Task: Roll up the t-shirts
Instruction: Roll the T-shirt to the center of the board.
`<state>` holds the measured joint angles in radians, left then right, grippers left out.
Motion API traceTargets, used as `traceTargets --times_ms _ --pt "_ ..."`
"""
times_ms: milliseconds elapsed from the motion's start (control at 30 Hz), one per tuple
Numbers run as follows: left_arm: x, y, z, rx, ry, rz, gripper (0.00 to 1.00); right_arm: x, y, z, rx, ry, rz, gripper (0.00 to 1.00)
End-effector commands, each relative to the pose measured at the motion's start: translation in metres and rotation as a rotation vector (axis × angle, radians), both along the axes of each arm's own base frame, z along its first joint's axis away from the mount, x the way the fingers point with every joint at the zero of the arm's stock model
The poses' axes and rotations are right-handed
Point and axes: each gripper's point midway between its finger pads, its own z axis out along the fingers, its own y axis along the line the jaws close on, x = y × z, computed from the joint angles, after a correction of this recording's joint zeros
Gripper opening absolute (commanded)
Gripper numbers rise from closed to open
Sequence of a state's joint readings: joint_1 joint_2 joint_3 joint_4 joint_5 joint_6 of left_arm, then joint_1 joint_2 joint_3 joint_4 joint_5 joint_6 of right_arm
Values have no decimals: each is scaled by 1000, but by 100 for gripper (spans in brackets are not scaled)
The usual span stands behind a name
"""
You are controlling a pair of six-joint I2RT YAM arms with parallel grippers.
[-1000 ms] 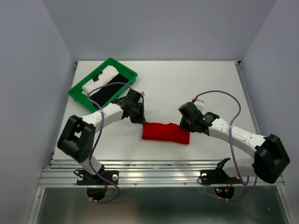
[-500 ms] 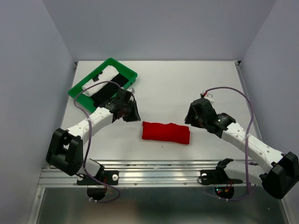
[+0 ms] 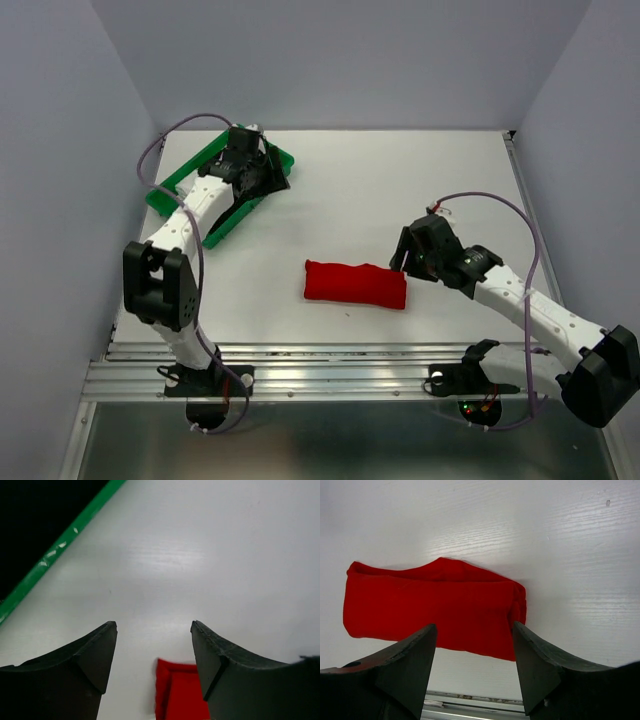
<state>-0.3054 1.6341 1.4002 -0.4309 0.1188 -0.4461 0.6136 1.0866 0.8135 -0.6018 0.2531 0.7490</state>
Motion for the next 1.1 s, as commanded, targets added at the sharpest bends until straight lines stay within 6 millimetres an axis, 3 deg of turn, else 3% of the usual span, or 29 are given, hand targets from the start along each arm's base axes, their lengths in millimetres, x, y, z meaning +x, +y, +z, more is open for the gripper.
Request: traceTargets --times_ms 0,167,200,233,267,300,400,567,633,667,900,967,1067 --pt "52 8 7 79 -45 19 73 9 9 15 53 -33 -3 69" --pt "118 8 5 127 -69 52 73 7 10 10 55 -12 -3 70" --pt "125 8 6 126 -76 54 73 6 10 9 57 -9 -4 71" --pt "133 7 -8 131 -57 55 73 4 9 7 56 -2 -8 71" --pt "142 5 1 126 -87 53 73 4 9 6 62 0 -11 72" --pt "147 4 -1 127 -88 52 73 3 9 6 66 2 -13 72" --pt "159 2 -20 142 -72 43 73 0 9 1 68 17 -14 72" --pt "152 -11 -60 110 10 -17 72 -1 8 -1 69 22 -21 72" --pt "149 -20 -62 68 6 -52 70 1 9 -1 66 21 -22 73" --pt "141 -23 -72 62 34 -68 69 2 9 0 64 20 -22 73" --pt "111 -56 -76 5 41 -183 68 6 9 1 57 16 -29 73" --pt "108 -59 -81 11 51 -199 68 6 10 2 58 16 -27 73" --pt "111 -66 -68 3 26 -213 67 6 10 4 64 12 -25 73"
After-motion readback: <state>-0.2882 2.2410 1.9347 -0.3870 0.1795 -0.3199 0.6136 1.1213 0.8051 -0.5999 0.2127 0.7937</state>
